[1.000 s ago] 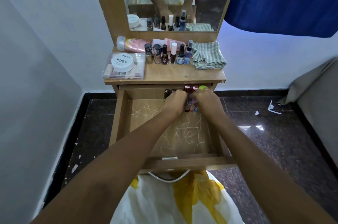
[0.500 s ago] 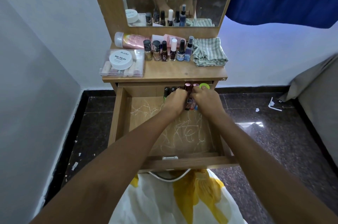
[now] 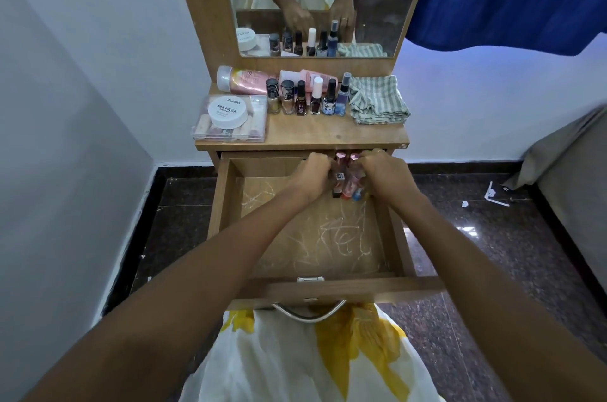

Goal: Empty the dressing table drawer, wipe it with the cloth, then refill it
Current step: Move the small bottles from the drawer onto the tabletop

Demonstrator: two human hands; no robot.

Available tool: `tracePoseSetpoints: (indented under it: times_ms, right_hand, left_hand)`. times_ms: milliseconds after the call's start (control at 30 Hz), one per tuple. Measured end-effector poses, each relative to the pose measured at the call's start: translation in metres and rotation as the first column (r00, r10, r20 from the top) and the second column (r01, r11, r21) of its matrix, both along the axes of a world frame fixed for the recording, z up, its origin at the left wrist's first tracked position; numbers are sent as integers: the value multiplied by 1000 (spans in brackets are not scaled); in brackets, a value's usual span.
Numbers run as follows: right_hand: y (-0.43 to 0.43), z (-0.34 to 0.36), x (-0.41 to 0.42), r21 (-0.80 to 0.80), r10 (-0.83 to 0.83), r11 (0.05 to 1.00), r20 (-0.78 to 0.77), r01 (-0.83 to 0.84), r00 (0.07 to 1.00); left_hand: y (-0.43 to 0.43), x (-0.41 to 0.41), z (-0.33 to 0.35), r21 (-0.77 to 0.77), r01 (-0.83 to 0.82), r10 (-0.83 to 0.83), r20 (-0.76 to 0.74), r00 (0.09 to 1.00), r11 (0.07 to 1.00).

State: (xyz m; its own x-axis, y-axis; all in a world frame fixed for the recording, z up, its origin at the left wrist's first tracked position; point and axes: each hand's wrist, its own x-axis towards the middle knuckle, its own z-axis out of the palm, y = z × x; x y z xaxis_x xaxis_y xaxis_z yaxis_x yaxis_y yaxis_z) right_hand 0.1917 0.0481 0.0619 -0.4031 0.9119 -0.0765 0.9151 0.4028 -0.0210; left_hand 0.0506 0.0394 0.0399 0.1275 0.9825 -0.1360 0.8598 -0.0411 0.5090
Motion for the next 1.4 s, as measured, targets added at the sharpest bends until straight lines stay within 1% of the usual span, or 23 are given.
tracePoseSetpoints:
  times_ms: [100, 200, 333, 433, 567, 733, 833, 933, 1033, 1167, 1400]
  right_hand:
    - [5, 17, 0, -40, -45, 998, -113, 40, 993]
    - [11, 34, -2, -49, -39, 998, -222, 28, 974]
    - [23, 55, -12, -54, -38, 998, -377, 19, 925]
    - [35, 63, -26, -22, -31, 999, -432, 24, 901]
    - [50, 67, -48, 35, 2, 999, -439, 15, 898]
    - [65, 68, -72, 74, 26, 997, -445, 8, 895]
    - [71, 68, -84, 83, 25, 996, -434, 12, 900]
    - [78, 68, -93, 70, 22, 998, -394, 6, 919]
    - [81, 63, -99, 85, 44, 996, -410, -10, 911]
    - [82, 57, -104, 123, 93, 991, -392, -48, 915]
    - [87, 51, -112, 152, 112, 987, -372, -59, 921]
  left_hand:
    - [0, -13, 19, 72, 21, -25, 55, 998, 997]
    - [1, -24, 42, 123, 1, -16, 127, 992, 992]
    - [9, -38, 67, 178, -33, 8, 142, 990, 983]
    - [20, -51, 82, 200, -70, 42, 140, 989, 977]
    - [36, -65, 91, 217, -139, 116, 113, 987, 966]
    - [51, -79, 88, 219, -157, 152, 43, 988, 963]
    - [55, -85, 85, 204, -177, 174, 34, 984, 963]
    - [58, -89, 82, 202, -181, 181, 15, 983, 963]
    - [62, -93, 80, 208, -185, 192, -17, 981, 961]
    - [67, -98, 77, 199, -178, 193, -59, 979, 964]
    - [72, -102, 78, 191, -182, 199, -77, 977, 965]
